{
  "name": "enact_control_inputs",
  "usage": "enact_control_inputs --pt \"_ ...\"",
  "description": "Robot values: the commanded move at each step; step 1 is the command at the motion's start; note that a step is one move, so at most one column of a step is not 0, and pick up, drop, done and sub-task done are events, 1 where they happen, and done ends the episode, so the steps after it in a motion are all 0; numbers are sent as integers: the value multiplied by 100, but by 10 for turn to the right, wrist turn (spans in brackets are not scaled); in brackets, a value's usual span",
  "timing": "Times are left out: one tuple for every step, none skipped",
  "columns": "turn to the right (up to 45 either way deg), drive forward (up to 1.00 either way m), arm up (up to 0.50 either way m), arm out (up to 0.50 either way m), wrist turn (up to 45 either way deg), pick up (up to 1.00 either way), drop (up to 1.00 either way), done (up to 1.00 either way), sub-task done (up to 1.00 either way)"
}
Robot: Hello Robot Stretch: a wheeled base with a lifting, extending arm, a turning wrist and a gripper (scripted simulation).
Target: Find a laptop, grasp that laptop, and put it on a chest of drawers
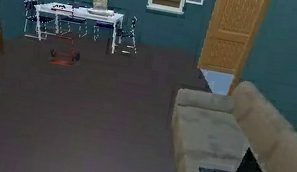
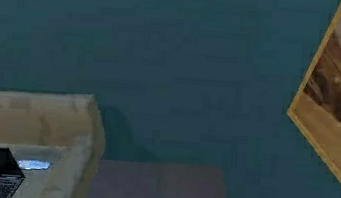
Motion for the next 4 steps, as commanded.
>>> enact_control_inputs --pt "0 100 0 0 0 0 0 0 0" --pt "0 0 44 0 0 0 0 0 0" --pt "0 0 0 12 0 0 0 0 0" --pt "0 0 0 0 450 0 0 0 0"
